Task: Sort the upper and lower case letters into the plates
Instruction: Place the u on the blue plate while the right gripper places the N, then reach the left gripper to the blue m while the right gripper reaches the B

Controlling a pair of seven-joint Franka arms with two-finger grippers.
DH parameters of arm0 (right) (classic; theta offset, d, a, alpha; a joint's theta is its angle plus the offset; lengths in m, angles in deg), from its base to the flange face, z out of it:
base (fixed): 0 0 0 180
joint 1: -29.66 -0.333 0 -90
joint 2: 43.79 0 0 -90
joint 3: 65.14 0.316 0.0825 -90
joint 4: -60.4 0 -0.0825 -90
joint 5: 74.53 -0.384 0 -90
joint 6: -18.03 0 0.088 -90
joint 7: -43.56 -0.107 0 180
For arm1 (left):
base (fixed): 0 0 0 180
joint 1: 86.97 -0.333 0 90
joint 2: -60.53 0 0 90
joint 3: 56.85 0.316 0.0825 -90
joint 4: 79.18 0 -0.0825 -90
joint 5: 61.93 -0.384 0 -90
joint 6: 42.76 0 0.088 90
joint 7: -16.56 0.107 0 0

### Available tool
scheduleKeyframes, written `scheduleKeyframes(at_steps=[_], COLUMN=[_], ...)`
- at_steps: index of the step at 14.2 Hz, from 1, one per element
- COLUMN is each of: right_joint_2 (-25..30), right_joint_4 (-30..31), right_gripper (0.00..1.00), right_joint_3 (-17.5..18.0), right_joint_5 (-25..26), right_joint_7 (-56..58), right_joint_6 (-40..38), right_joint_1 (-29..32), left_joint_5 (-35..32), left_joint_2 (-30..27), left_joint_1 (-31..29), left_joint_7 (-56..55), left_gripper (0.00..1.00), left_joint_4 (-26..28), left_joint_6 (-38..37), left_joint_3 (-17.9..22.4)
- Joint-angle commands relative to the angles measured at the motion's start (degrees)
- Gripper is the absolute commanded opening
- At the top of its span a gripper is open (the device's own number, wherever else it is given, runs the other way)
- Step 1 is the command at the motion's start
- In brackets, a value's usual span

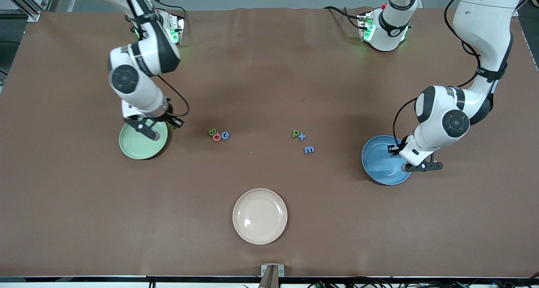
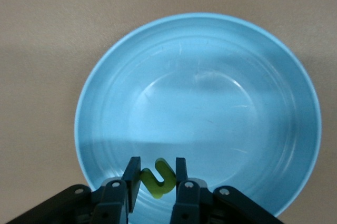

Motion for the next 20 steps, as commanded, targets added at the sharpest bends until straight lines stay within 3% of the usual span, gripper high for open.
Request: scheduleKeyframes(at_steps=[1,3,7,10,11,12,13,14,17,19,20], right_joint_2=[4.0,4.09,3.22,-0.03,-1.17,-2.49,-3.72,-4.77,-6.62,-7.51,-7.6], right_joint_4=[5.88,7.46,15.11,15.65,15.56,15.65,15.65,15.39,14.86,14.24,13.98], right_gripper=[0.0,0.0,0.0,0.01,0.01,0.01,0.01,0.01,0.02,0.06,0.24], right_joint_3=[0.98,0.98,0.98,0.98,0.98,0.98,0.98,0.98,0.98,0.98,0.98], right_joint_5=[0.36,0.27,0.09,0.09,0.09,0.09,0.01,0.01,-0.08,-0.08,-0.08], right_joint_7=[9.8,14.91,19.49,21.96,21.96,21.96,21.96,21.96,21.96,22.05,22.05], right_joint_6=[1.64,2.68,15.14,17.45,17.72,18.94,20.17,20.88,21.06,20.97,20.97], right_joint_1=[6.77,10.37,13.19,15.39,15.66,15.75,15.84,15.84,15.75,15.66,15.58], left_joint_5=[-1.08,-1.17,-1.26,-1.26,-1.26,-1.34,-1.34,-1.34,-1.17,-0.73,-0.56], left_joint_2=[0.81,1.42,2.48,2.48,2.3,1.95,1.43,0.64,-2.0,-1.39,-1.21], left_joint_1=[-0.45,-0.36,-0.18,-0.18,-0.18,-0.18,-0.18,0.08,0.26,0.61,1.48], left_joint_7=[0.43,0.34,0.34,0.34,0.34,0.34,0.26,-0.53,-5.78,-12.02,-15.44], left_gripper=[0.19,0.21,0.21,0.23,0.33,0.54,0.83,1.0,1.0,1.0,1.0], left_joint_4=[0.07,-0.01,-0.1,-0.01,-0.01,-0.1,-0.1,-0.19,-2.38,-7.2,-8.7], left_joint_6=[0.62,0.7,0.62,0.62,0.53,0.09,-0.08,-0.09,-3.93,-9.9,-11.32], left_joint_3=[-0.42,-0.42,-0.33,-0.42,-0.42,-0.42,-0.59,-1.03,-4.89,-8.31,-9.46])
